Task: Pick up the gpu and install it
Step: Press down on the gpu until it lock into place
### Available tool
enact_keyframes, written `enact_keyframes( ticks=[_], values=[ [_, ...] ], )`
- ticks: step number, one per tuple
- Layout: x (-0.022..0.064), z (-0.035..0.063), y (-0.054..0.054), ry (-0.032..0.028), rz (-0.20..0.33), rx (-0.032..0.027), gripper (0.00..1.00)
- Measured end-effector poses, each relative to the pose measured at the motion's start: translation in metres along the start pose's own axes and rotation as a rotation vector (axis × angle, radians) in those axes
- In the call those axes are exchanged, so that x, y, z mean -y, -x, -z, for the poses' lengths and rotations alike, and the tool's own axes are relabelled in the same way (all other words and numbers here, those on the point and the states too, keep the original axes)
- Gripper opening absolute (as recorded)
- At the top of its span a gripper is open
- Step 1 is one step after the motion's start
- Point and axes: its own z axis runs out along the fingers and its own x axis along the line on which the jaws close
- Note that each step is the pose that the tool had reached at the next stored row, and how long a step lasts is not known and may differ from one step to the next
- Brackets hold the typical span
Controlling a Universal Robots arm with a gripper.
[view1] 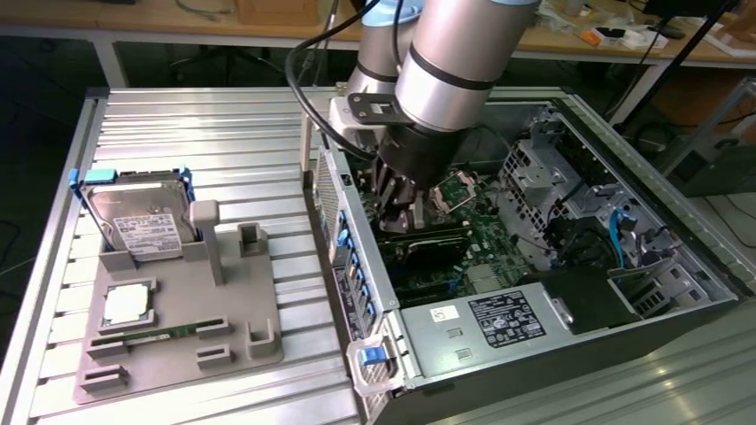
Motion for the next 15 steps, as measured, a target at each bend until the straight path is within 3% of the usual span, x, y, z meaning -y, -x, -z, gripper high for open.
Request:
enact_keyframes(
  ticks=[12,15],
  values=[
    [-0.0079,-0.0013,-0.0008,0.0008,0.0,0.0033,0.11],
    [-0.0081,-0.0013,-0.0026,0.0055,0.0,0.0033,0.11]
  ],
)
